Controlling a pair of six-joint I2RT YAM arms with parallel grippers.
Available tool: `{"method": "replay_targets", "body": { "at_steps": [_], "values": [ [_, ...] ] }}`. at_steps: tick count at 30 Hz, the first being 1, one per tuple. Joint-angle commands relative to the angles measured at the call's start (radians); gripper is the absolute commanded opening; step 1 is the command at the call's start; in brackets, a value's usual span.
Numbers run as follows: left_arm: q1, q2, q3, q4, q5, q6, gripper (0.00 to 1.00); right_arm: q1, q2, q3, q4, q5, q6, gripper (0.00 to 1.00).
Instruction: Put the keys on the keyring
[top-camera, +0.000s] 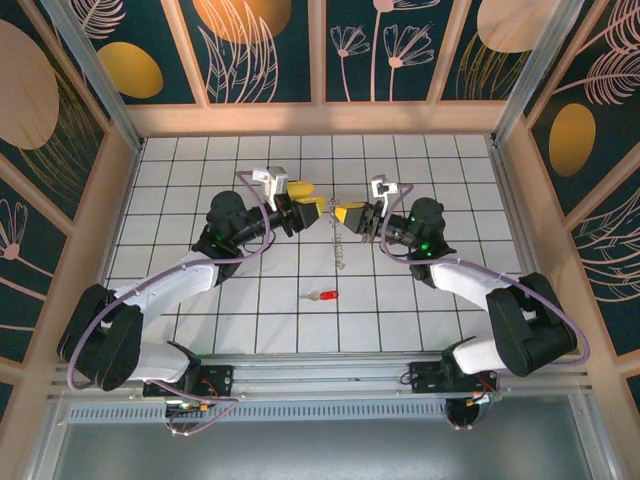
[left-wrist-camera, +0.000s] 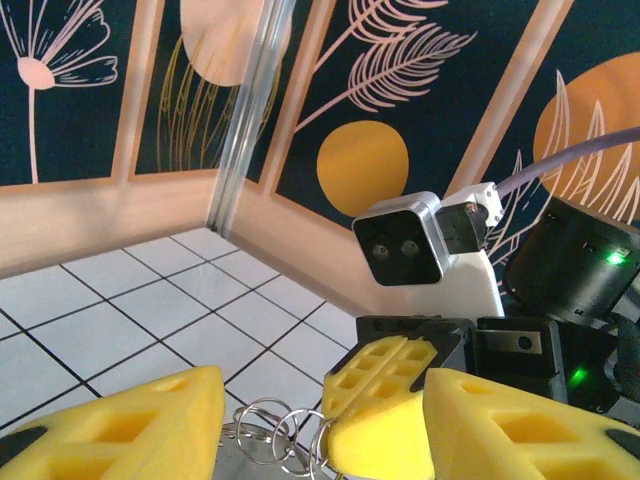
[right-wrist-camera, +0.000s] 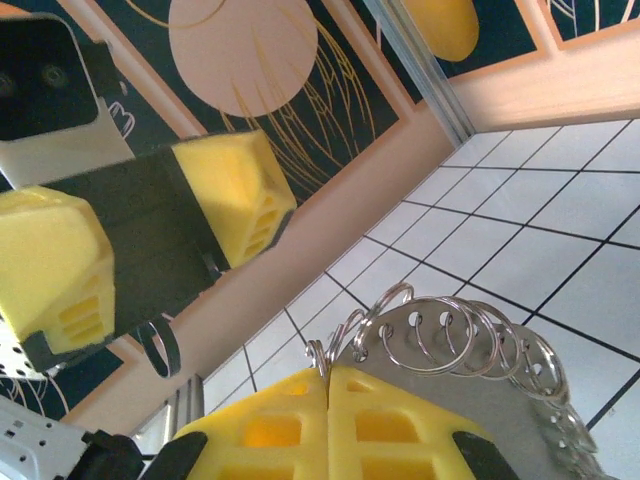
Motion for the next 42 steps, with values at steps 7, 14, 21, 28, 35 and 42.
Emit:
{"method": "replay_targets", "body": {
  "at_steps": [7, 14, 21, 28, 35, 42],
  "values": [
    [-0.002, 0.07, -0.07, 0.219, 0.11, -0.168, 0.51, 0.006, -0.057, -0.017, 0.14, 0.063, 0.096, 0.0],
    [-0.002, 0.125, -0.086, 0.384, 0.165, -0.274, 0.5, 0.029, -0.067, -0.025, 0.145, 0.089, 0.121, 0.0],
    [-0.002, 0.176, -0.086, 0.516, 0.186, -0.362, 0.45, 0.049, -0.069, -0.024, 0.145, 0.105, 0.126, 0.0],
    [-0.002, 0.2, -0.074, 0.535, 0.186, -0.378, 0.45, 0.06, -0.071, -0.023, 0.146, 0.11, 0.125, 0.0],
    [-0.004, 0.23, -0.059, 0.557, 0.206, -0.401, 0.41, 0.074, -0.063, -0.012, 0.143, 0.111, 0.123, 0.0],
    [-0.005, 0.249, -0.06, 0.591, 0.219, -0.423, 0.34, 0.075, -0.052, -0.004, 0.139, 0.113, 0.119, 0.0]
  ]
}}
